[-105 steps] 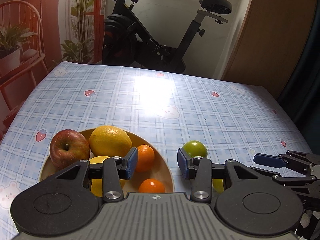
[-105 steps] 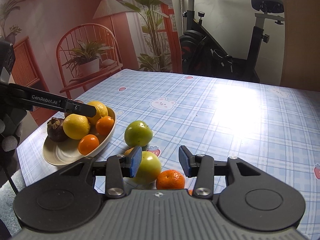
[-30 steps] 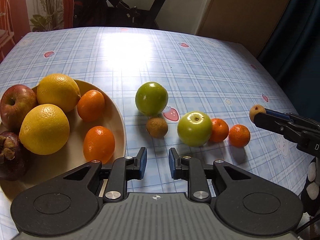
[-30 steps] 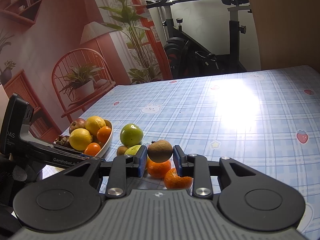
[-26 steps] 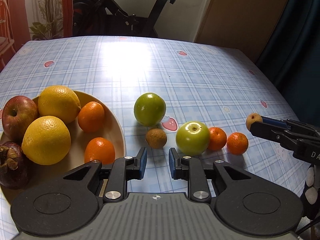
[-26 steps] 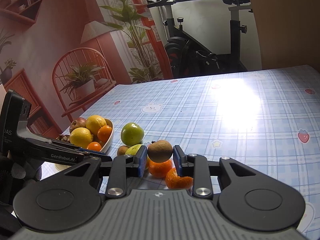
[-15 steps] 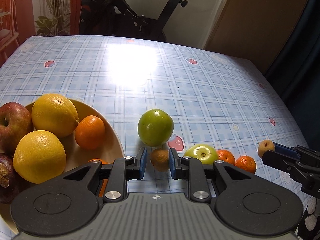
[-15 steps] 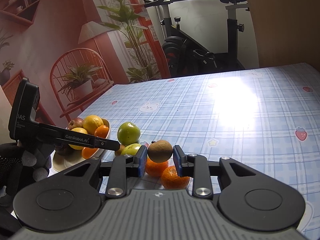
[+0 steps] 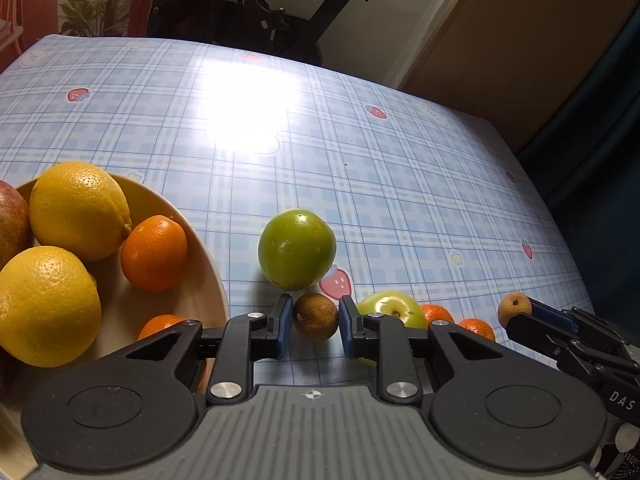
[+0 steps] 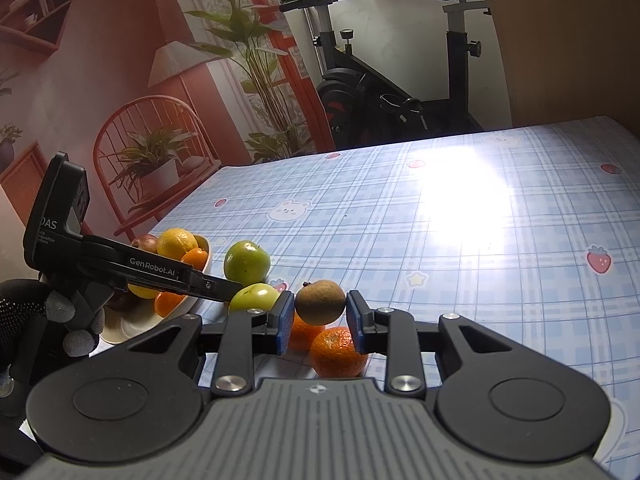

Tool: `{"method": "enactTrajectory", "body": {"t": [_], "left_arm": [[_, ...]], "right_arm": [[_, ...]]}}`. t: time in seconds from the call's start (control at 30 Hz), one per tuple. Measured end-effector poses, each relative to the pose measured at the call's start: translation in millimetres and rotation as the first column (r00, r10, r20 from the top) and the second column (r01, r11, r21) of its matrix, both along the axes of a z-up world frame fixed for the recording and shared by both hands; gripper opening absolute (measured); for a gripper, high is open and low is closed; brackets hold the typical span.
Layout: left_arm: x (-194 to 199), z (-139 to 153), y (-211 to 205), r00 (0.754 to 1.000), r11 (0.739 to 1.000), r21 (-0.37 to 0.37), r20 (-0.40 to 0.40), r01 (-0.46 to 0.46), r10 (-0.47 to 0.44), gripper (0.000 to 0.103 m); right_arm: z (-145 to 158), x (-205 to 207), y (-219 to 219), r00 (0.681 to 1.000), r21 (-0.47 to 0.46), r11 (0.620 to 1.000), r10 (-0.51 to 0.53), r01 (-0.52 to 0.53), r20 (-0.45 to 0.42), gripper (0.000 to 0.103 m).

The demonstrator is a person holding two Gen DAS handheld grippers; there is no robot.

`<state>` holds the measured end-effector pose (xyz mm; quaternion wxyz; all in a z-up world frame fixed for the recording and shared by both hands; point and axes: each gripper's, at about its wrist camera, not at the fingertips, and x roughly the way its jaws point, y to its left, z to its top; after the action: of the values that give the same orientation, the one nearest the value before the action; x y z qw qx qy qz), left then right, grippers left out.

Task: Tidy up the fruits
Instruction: 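Carry the kiwis in both grippers toward the plate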

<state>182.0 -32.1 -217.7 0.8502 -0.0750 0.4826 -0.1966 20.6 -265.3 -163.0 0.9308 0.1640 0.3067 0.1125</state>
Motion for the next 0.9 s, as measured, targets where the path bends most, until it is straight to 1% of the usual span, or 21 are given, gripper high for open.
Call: {"method": "enactTrajectory", "body": {"t": [0.07, 0.23, 0.37, 0.53, 0.73, 0.9], "left_arm": [[-1, 0, 0, 1.000, 1.000, 0.007, 0.006, 0.002, -0.002, 0.026], [0, -4, 5, 1.000, 1.000, -0.002, 0.003, 0.001, -0.001, 0.026], [2, -11, 4, 1.000, 1.000, -0.001, -0.018, 0.002, -0.002, 0.028], [2, -13, 2, 1.000, 1.000, -0.001, -0.014, 0.005, -0.005, 0.027], [-3, -2, 4, 0.999, 1.000, 0.010, 0.032, -0.009, 0.009, 0.027], [-18, 21, 16, 0.995, 0.999, 0.020, 0.094, -0.024, 0.022, 0.027]], "right_arm": [[-1, 0, -1, 1.000, 0.000, 1.000, 0.000, 0.000, -0.002, 0.031], [-2, 0, 0, 1.000, -0.002, 1.000, -0.002, 0.002, -0.004, 0.031], [-2, 0, 0, 1.000, -0.002, 1.000, -0.002, 0.002, -0.003, 0.031], [-1, 0, -1, 1.000, -0.003, 1.000, -0.003, 0.003, -0.001, 0.031], [0, 0, -1, 1.000, -0.005, 1.000, -0.004, 0.004, 0.002, 0.031], [2, 1, 3, 1.000, -0.011, 1.000, 0.014, -0.014, 0.005, 0.031]]}}
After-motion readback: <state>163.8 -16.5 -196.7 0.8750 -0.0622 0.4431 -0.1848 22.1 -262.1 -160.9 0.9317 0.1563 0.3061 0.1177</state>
